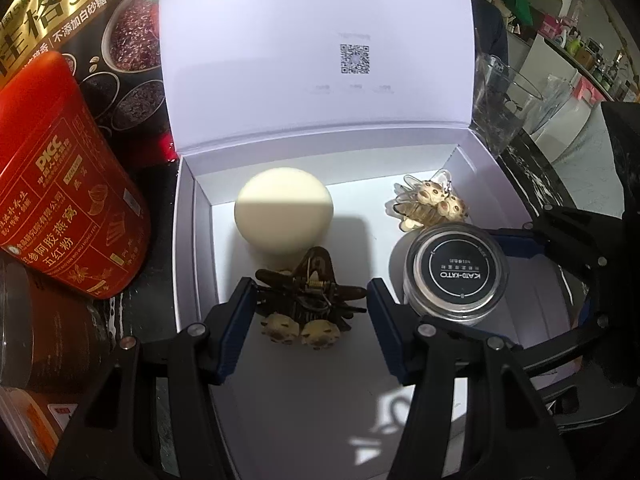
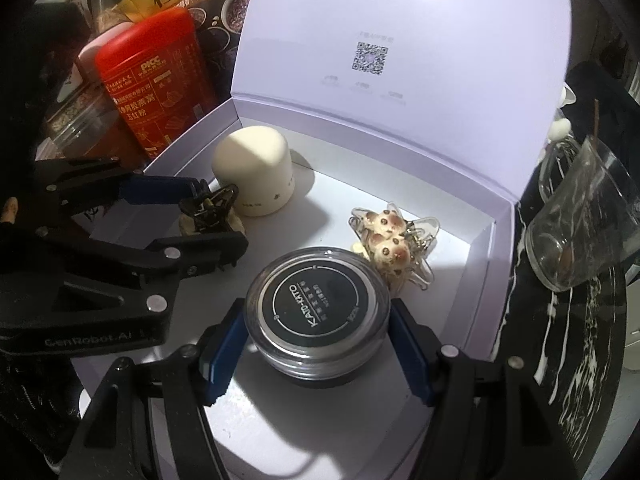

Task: Organize objects
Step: 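Carry brown claw clip with left tool into white box while right tool carries black-lidded jar beside it, then lower and release claw clip in box while right tool releases jar beside it, then withdraw both open tools from the box toward the pink compacts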

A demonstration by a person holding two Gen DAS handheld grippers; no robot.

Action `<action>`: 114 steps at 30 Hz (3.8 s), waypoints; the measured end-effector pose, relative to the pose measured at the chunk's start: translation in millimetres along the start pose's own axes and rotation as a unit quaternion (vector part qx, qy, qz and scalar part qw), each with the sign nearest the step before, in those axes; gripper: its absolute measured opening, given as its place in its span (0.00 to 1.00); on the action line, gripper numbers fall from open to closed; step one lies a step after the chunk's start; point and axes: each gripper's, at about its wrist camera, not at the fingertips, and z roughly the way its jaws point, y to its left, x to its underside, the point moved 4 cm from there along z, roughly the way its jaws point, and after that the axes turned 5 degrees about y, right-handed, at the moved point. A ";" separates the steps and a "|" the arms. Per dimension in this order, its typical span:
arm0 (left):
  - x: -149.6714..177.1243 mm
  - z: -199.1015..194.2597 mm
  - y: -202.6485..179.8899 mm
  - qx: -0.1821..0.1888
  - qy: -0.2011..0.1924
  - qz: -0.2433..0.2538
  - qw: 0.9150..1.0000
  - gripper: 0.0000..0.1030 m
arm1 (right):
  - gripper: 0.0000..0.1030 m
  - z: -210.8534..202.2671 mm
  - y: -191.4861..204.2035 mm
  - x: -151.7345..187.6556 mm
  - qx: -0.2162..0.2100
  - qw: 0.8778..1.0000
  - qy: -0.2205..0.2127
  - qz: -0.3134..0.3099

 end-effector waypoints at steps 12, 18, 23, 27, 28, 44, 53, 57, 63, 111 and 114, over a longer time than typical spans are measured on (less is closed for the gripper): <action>-3.8 2.2 0.7 -0.010 0.000 0.001 1.000 0.55 | 0.68 1.3 -3.5 -6.4 0.007 1.000 0.008 -0.002; -2.1 4.7 -3.4 -0.030 0.009 0.017 0.999 0.55 | 0.68 -1.6 -1.4 -0.8 0.026 0.999 0.017 -0.010; 2.4 3.6 -6.0 -0.041 0.010 0.019 0.999 0.55 | 0.68 -11.6 -4.8 3.7 0.029 1.000 0.009 -0.003; 6.3 -0.3 -5.5 -0.036 0.011 0.009 0.999 0.55 | 0.68 -22.3 -7.6 7.3 0.031 0.999 0.003 0.005; 7.5 -2.6 -4.7 -0.034 0.011 0.004 0.999 0.55 | 0.68 -24.8 -8.2 7.8 0.031 0.999 0.001 0.007; 17.3 -38.6 -17.6 -0.031 -0.012 -0.003 0.999 0.62 | 0.68 -63.2 -8.7 22.4 0.049 0.998 -0.032 0.017; 29.2 -70.8 -22.6 -0.034 -0.039 0.005 0.999 0.69 | 0.68 -78.5 -11.3 35.4 0.058 0.997 -0.045 0.037; 28.6 -73.2 -36.7 -0.032 -0.047 0.012 0.998 0.71 | 0.68 -86.7 -11.6 40.4 0.064 0.996 -0.050 0.045; 33.9 -95.0 -44.2 -0.035 -0.066 0.024 0.997 0.76 | 0.74 -99.7 -11.6 46.2 0.066 0.994 -0.060 0.059; 109.1 -181.7 -70.3 -0.037 -0.140 0.052 0.988 0.91 | 0.81 -177.0 33.2 128.9 0.082 0.984 -0.137 0.081; 115.3 -176.8 -71.6 -0.034 -0.132 0.053 0.989 0.91 | 0.81 -173.8 35.5 135.5 0.080 0.984 -0.133 0.083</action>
